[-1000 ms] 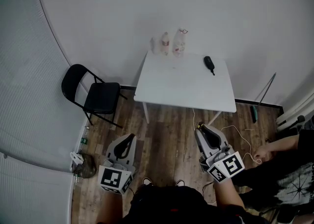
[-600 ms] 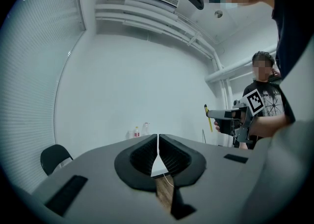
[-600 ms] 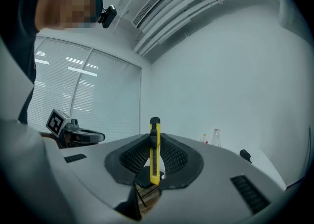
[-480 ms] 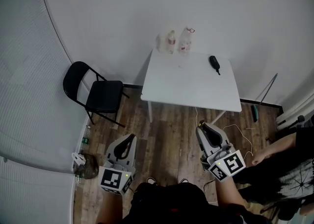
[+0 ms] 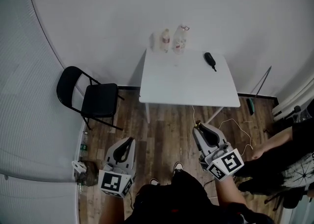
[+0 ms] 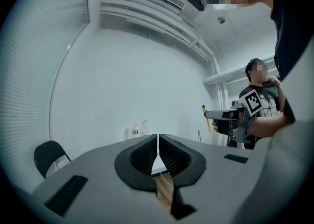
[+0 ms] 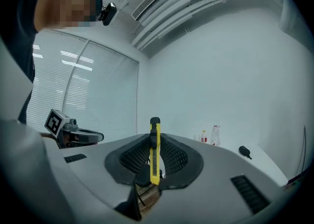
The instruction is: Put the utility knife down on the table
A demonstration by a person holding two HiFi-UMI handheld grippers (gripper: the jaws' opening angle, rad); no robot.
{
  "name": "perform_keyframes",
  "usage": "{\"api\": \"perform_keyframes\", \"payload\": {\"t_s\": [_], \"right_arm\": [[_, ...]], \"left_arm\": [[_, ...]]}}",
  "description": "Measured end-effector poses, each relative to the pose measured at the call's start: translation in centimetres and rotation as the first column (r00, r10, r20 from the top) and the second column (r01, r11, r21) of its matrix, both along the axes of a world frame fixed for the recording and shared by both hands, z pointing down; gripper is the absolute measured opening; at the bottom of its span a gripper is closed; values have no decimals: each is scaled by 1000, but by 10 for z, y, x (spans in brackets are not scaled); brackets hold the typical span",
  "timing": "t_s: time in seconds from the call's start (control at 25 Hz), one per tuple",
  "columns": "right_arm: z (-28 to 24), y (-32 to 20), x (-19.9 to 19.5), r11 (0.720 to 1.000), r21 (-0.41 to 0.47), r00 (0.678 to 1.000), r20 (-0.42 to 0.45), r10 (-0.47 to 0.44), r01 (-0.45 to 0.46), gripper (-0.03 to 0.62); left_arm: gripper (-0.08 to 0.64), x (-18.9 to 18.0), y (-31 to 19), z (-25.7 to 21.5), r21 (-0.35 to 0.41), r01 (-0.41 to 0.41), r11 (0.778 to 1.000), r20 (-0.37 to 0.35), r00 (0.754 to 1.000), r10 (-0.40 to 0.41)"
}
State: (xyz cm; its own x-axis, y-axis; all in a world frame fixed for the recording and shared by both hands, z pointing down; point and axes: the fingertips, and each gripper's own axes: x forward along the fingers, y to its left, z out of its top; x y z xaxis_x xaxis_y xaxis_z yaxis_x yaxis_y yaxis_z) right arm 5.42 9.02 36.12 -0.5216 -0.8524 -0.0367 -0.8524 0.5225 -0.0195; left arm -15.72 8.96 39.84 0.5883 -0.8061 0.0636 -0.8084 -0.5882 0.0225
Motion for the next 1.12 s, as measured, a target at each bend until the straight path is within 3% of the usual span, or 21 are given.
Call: {"api": "perform_keyframes", "payload": {"t_s": [0.56,0.76,1.12], "right_arm": [[14,-108,16,1000,-2,998,49,-26,26,73],[14,-170,39,999,2,997,66,-48,48,74],[27,-274,89,993,-42,990,89,-110,114,74]], "left_arm": [[31,16,-92,9,-30,13,999,51,999,-11],[31,37,-149,0,8,45,999,50,998,-45],[31,92,-238,-5,-23,95,995,40,995,-94]]}}
